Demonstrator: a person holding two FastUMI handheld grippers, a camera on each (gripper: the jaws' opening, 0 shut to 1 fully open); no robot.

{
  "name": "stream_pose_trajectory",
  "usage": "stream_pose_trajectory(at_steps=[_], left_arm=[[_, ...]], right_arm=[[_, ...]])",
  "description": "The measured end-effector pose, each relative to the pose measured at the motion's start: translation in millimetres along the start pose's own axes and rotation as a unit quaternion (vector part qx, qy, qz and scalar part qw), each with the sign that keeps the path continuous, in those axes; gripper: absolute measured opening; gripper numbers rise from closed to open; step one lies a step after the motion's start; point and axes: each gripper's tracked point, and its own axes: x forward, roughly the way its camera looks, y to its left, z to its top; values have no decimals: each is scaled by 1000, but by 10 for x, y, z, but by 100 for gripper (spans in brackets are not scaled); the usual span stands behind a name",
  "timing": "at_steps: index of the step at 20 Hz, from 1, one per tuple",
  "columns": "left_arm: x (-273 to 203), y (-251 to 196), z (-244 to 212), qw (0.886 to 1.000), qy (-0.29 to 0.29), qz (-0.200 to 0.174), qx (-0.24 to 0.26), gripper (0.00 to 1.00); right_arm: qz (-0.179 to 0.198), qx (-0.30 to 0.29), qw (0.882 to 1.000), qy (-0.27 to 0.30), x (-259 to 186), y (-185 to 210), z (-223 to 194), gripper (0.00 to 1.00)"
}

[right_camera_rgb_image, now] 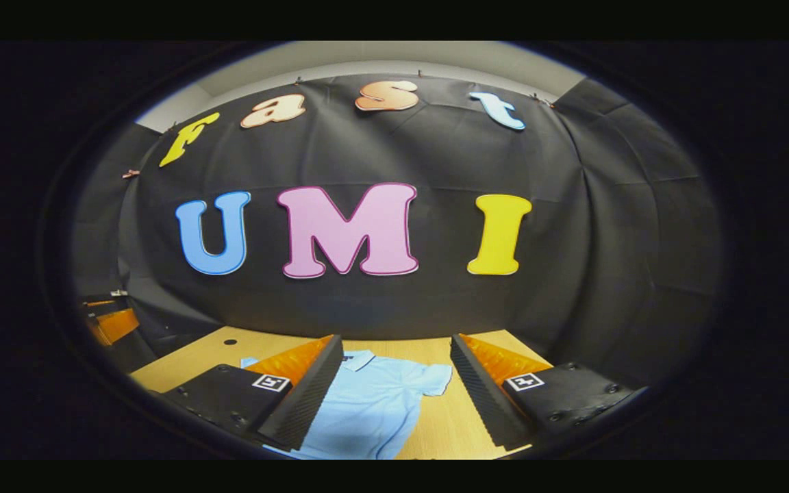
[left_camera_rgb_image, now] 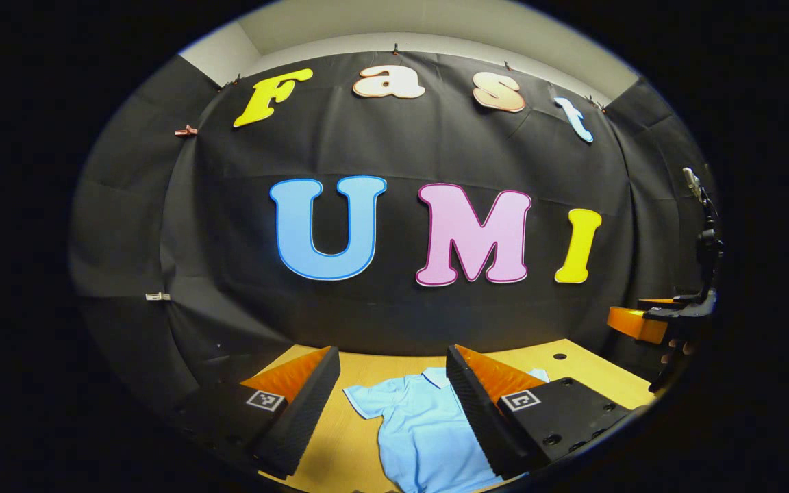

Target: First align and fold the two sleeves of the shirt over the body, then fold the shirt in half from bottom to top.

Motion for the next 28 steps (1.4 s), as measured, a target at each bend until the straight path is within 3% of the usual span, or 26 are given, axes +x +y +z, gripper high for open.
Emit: stream_pose_trajectory(at_steps=[7, 13, 16, 19, 22, 23, 27, 28], left_arm=[[175, -49, -124, 1000, 20, 9, 12, 99], [449, -62, -539, 998, 61, 27, 9, 99], [600, -89, -715, 997, 75, 31, 11, 99], [776, -72, -977, 994, 98, 45, -5, 99], [869, -18, -1130, 992, 115, 57, -16, 99], [885, 21, -1182, 991, 120, 62, -15, 99], [963, 93, -1236, 989, 122, 76, -15, 99], [980, 89, -1232, 989, 122, 77, -18, 99]], right_arm=[[-3, -5, 999, 39, 607, -232, -314, 98], [-33, -8, 994, 101, 1570, -694, -993, 98], [-42, 28, 986, 157, 1927, -848, -1478, 98], [-49, 23, 974, 219, 2390, -1061, -2144, 98], [-52, 32, 967, 247, 2746, -1132, -2517, 94], [-54, 37, 965, 256, 2827, -1155, -2611, 98], [-58, 30, 958, 279, 3153, -1222, -2964, 97], [-57, 34, 956, 287, 3168, -1206, -3043, 93]])
